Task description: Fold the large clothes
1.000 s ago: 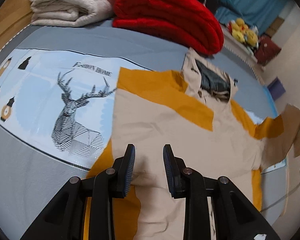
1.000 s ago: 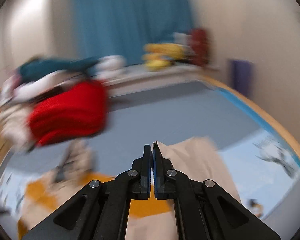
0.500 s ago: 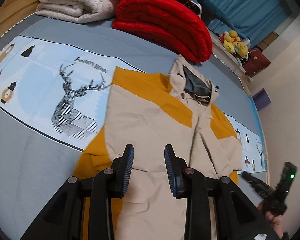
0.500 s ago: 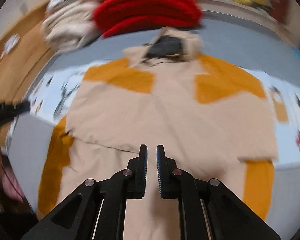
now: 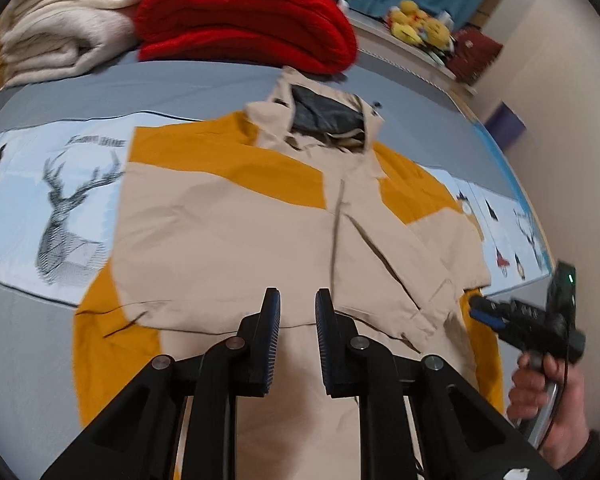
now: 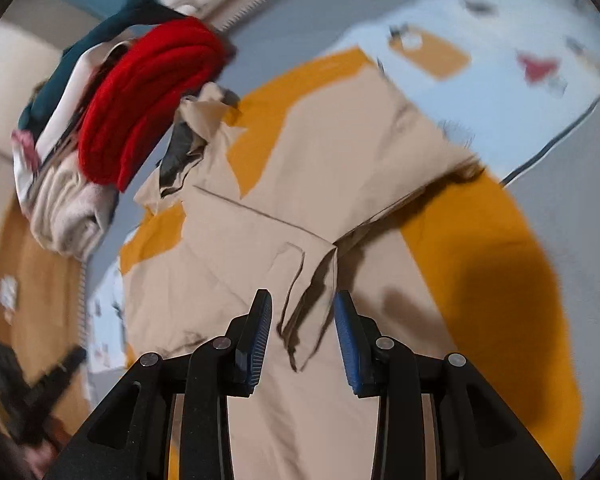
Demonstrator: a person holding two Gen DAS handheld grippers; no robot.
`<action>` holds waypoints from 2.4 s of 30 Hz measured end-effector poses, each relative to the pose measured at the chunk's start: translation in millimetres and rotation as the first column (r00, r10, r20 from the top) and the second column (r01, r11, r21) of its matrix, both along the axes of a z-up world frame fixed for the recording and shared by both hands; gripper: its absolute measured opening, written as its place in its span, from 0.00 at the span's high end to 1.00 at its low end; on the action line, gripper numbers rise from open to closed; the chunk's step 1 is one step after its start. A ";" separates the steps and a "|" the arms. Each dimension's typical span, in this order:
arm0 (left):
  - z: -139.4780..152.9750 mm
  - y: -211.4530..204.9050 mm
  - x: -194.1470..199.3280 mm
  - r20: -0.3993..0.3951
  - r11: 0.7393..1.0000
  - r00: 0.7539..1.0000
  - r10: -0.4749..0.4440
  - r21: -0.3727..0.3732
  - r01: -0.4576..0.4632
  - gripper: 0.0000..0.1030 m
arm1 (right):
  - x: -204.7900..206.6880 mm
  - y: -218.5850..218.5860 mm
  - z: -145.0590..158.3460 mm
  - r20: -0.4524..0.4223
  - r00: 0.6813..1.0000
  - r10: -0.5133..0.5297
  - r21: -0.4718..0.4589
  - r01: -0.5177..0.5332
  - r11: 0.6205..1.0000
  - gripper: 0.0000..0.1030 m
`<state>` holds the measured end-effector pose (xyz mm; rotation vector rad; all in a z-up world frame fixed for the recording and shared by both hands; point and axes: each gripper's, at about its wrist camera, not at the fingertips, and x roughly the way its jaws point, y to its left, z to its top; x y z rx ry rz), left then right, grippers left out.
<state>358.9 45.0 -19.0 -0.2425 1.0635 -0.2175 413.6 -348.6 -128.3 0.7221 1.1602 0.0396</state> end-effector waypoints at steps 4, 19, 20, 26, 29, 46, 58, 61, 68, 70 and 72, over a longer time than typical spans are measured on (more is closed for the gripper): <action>-10.2 -21.3 3.9 -0.004 0.998 0.998 -0.067 0.011 0.067 0.85 | 8.6 -6.7 -18.2 -0.026 0.999 -0.023 0.023 0.023 0.999 0.66; -28.9 -67.3 3.3 -0.035 0.967 0.966 -0.255 -0.021 0.254 0.84 | 32.3 26.8 -14.0 0.057 0.996 0.073 0.085 -0.077 0.993 0.90; -28.3 -68.6 2.1 -0.032 0.965 0.965 -0.261 -0.031 0.260 0.84 | 31.6 30.2 -8.9 0.080 0.993 0.086 0.091 -0.093 0.991 0.93; -18.0 -77.2 -3.1 0.016 0.946 0.952 -0.305 -0.114 0.304 0.54 | 27.3 80.0 34.9 0.303 0.928 0.217 0.223 -0.290 0.930 0.96; -11.2 -82.1 -6.3 0.047 0.926 0.942 -0.333 -0.174 0.336 0.47 | 22.5 102.3 49.9 0.380 0.888 0.260 0.256 -0.371 0.893 0.96; -32.2 62.1 15.5 -0.079 0.924 0.931 0.356 -0.118 -0.364 0.86 | 23.4 54.9 15.2 0.130 0.991 0.031 0.070 -0.041 0.997 0.51; -81.7 137.3 18.2 -0.327 0.754 0.813 0.481 -0.319 -0.574 0.78 | 27.4 -32.1 -34.5 -0.075 0.968 -0.239 0.156 0.248 0.956 0.53; -101.0 133.9 17.0 -0.403 0.724 0.794 0.455 -0.352 -0.594 0.78 | 31.4 -31.4 -37.1 -0.074 0.969 -0.237 0.165 0.246 0.955 0.78; -116.6 127.5 15.2 -0.436 0.719 0.780 0.449 -0.342 -0.605 0.69 | 29.1 -28.8 -28.4 -0.052 0.961 -0.271 0.092 0.274 0.957 0.96; -116.7 125.0 16.7 -0.428 0.729 0.789 0.440 -0.344 -0.592 0.70 | 26.9 -27.3 -28.8 -0.064 0.959 -0.276 0.093 0.281 0.955 0.96; -115.7 120.1 18.8 -0.418 0.744 0.805 0.421 -0.349 -0.570 0.83 | 25.3 -26.0 -27.8 -0.065 0.958 -0.278 0.088 0.283 0.955 0.96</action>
